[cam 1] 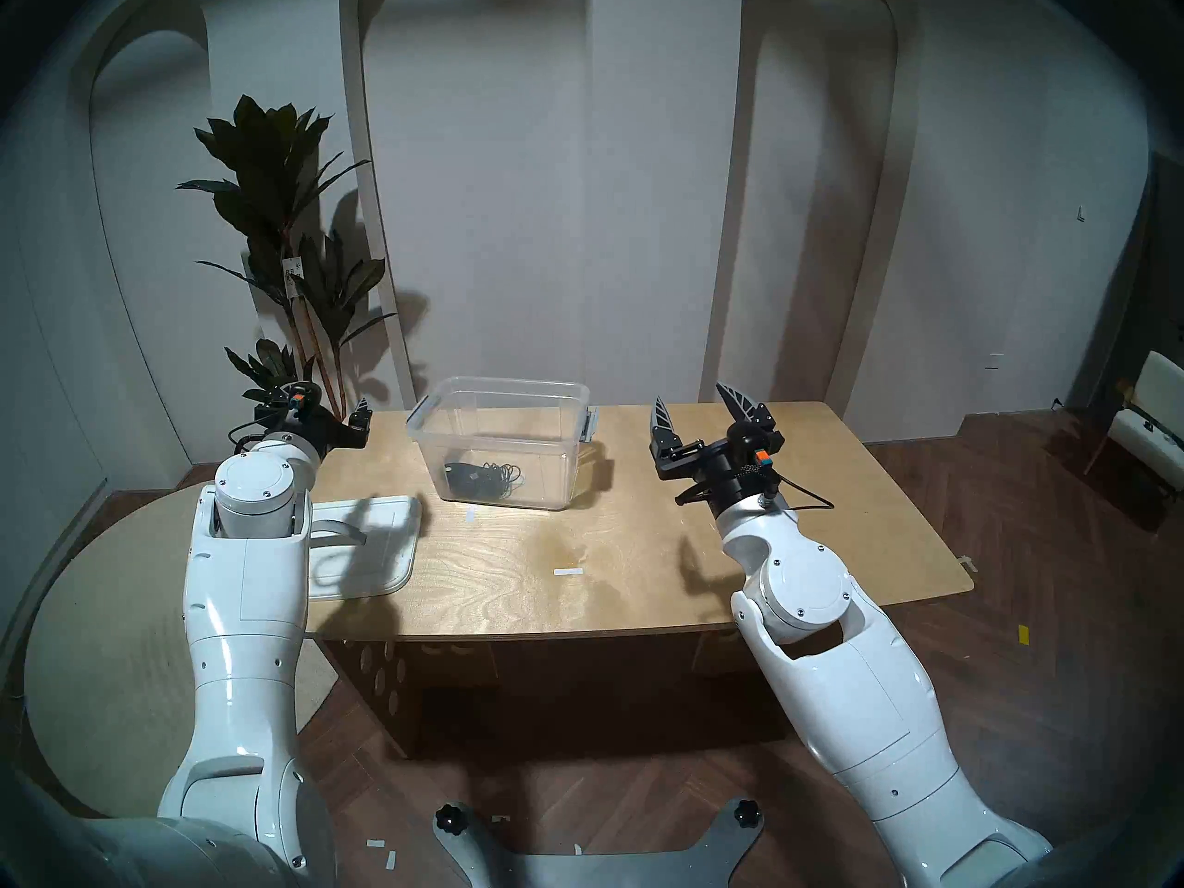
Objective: Open a storage container and put mouse inside
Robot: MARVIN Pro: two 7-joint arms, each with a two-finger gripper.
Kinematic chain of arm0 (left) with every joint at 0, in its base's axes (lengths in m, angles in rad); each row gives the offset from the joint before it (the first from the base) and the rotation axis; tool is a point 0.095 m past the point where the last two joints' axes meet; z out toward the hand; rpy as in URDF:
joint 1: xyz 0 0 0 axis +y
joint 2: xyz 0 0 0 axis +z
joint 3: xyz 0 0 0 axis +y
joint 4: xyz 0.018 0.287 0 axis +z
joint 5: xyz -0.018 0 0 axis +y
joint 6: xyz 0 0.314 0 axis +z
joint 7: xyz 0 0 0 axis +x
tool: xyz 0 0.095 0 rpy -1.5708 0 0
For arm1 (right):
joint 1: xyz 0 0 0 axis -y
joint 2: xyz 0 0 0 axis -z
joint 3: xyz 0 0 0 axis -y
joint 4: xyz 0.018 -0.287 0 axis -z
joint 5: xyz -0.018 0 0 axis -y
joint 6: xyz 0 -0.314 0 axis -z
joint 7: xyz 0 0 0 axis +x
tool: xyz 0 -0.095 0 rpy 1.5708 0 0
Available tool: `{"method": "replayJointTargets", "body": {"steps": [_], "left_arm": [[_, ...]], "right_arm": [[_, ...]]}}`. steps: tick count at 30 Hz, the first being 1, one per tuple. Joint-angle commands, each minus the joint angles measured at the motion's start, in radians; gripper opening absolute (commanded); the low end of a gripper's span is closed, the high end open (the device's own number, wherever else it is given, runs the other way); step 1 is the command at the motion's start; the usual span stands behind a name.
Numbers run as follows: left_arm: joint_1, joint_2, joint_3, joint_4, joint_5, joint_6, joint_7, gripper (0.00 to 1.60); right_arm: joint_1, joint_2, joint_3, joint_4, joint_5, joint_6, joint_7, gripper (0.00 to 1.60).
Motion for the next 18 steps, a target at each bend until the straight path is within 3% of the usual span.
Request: {"method": "replayJointTargets", "body": {"steps": [1, 18], "left_arm": [[-0.014, 0.011, -0.002, -0.027, 0.001, 0.004, -0.003, 1.6], [-0.012, 0.017, 0.005, -0.028, -0.008, 0.009, 0.002, 1.6]], "right_arm": [[-0.026, 0.011, 0.011, -0.078, 0.008, 0.048, -0.009, 1.6], [-0.025, 0.021, 0.005, -0.088, 0.018, 0.069, -0.019, 1.6]]}}
